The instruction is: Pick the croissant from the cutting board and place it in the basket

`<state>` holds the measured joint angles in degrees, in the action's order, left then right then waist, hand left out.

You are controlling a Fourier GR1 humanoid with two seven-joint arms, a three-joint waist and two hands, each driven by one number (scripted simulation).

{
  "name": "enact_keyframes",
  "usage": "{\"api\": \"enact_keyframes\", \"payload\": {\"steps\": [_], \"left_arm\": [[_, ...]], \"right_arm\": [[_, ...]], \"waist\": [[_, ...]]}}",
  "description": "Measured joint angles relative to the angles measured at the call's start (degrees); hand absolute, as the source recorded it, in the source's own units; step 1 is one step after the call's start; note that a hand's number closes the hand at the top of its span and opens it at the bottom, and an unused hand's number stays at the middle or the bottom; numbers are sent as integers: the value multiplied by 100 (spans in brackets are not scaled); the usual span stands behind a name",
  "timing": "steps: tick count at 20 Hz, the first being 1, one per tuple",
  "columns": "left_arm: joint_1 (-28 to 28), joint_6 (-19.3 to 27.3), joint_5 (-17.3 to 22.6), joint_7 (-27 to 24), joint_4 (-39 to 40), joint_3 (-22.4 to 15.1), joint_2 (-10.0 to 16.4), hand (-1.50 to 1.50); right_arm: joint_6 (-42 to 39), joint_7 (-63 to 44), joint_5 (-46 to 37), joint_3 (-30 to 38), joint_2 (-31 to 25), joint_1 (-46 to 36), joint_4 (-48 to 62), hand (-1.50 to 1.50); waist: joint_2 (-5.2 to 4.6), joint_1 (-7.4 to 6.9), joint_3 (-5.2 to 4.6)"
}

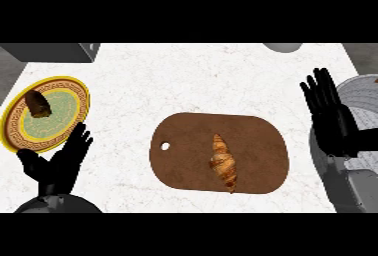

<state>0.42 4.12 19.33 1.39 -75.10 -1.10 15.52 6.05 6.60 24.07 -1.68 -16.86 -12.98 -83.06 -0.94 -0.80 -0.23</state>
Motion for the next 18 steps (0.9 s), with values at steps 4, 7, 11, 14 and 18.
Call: {"api": "enact_keyframes", "payload": {"steps": [4,7,11,14,18], "left_arm": [[-388,-113,-337,-144,-317,-151,242,0],[-764,-287,-695,-354,-678,-392,486,0],[-1074,-482,-907,-395,-913,-608,623,0],[-1083,-504,-1011,-416,-1039,-692,630,0],[-1113,-525,-1088,-421,-1047,-671,685,0]], "right_arm": [[-366,38,-255,-366,-41,-215,167,150],[-897,232,-621,-832,-260,-477,98,150],[-1042,872,-1378,-1950,328,-488,-101,-150],[-244,988,-2394,-2717,835,-265,-160,-150],[795,364,-3690,-3301,1060,-152,-271,-150]], "waist": [[59,11,18],[92,-41,31],[102,-53,30],[120,6,23],[141,95,14]]}}
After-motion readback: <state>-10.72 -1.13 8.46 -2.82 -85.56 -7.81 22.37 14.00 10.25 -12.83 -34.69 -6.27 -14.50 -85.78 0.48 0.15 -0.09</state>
